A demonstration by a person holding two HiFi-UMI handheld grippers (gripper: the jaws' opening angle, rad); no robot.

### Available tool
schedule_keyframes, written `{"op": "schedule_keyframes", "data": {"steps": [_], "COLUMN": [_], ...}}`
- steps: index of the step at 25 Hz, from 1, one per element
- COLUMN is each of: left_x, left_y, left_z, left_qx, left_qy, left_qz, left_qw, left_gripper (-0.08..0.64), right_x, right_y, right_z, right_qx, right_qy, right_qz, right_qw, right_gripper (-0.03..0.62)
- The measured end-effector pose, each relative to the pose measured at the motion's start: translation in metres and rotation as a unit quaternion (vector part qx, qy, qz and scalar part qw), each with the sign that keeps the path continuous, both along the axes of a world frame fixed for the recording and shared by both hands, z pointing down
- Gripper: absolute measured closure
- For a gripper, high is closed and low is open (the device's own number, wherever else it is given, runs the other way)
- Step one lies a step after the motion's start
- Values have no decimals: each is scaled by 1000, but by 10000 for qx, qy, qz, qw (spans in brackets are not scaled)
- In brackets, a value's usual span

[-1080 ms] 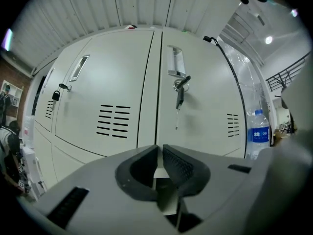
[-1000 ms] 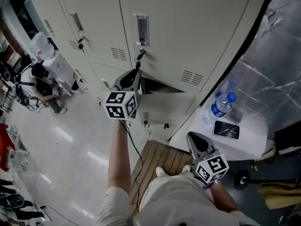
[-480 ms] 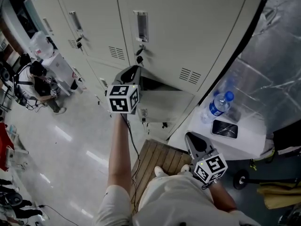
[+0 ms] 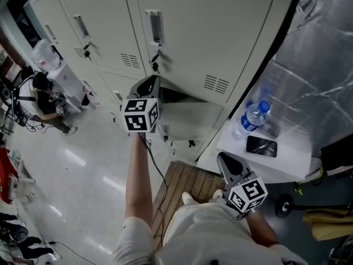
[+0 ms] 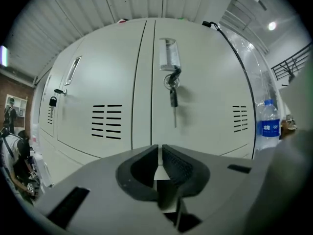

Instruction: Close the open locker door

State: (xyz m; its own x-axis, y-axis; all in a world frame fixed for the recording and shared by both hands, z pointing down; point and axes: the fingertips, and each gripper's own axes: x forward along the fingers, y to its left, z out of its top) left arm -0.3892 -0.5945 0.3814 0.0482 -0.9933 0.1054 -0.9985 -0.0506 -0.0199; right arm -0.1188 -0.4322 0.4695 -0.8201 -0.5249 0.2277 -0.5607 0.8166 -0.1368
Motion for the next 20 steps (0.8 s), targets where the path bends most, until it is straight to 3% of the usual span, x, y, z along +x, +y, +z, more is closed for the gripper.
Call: {"op": "schedule_keyframes", "data": {"steps": [7, 14, 20], "left_x": [10, 43, 89], "left_y": [47, 145, 236], "left_z": [-5, -19, 2], "left_qx": [152, 593, 735], "left_qy": [-5, 498, 955], "left_qz": [-94, -328, -849], "left_qw": [9998, 9965, 9891], "left_gripper": [529, 548, 551], "right_x": [-4, -7, 5], "right_y": [6, 22, 45], "right_z": [-3, -7, -5], "right_qx": [19, -2, -115], "right_qy": [-182, -370, -429], "right_qz": [-289, -952, -1570], "right_qw": [9994, 9948, 9866], "right_gripper": [563, 563, 563]}}
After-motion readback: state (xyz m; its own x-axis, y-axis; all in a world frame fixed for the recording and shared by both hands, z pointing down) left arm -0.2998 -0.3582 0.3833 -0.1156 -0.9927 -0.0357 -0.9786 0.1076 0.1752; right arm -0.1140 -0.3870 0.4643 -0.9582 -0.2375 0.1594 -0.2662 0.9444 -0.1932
